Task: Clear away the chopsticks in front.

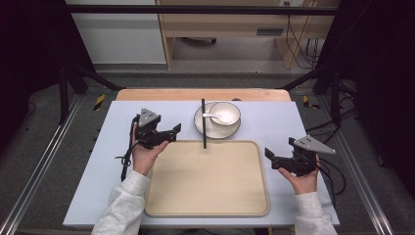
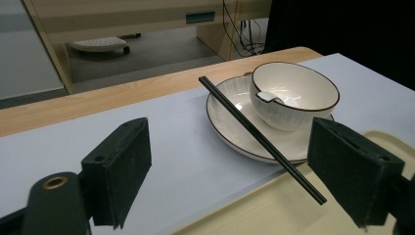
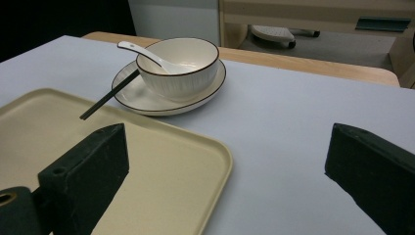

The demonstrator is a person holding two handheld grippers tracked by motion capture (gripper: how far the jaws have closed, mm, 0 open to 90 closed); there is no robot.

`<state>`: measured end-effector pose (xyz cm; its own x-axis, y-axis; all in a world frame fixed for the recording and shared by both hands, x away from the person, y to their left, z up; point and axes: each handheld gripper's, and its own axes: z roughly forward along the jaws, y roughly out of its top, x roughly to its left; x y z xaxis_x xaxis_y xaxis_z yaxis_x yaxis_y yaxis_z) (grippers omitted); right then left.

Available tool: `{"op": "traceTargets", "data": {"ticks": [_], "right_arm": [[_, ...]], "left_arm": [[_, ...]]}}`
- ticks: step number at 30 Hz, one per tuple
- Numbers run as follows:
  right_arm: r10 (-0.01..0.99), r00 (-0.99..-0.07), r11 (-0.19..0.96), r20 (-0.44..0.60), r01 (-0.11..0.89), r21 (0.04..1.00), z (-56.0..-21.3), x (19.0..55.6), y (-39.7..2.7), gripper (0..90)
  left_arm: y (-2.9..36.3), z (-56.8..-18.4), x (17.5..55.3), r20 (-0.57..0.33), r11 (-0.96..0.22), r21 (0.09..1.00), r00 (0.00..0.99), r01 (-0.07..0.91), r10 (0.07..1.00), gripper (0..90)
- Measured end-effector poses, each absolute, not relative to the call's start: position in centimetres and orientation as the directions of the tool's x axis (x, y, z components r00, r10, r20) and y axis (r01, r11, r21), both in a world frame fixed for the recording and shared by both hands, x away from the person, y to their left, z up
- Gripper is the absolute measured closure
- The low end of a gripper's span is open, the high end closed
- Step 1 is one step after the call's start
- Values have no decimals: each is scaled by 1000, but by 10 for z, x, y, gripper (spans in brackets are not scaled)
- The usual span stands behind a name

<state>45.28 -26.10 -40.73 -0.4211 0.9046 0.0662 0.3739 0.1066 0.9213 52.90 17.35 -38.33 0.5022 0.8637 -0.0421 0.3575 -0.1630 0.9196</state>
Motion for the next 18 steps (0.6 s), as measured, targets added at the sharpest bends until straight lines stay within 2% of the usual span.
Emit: {"op": "traceTargets", "data": {"ticks": [18], "right_arm": [[906,-418,101,69,372,923,-406,452,-262,34]], "left_arm": [[122,-401,563,3,-252,886,538,390,843,250]]}}
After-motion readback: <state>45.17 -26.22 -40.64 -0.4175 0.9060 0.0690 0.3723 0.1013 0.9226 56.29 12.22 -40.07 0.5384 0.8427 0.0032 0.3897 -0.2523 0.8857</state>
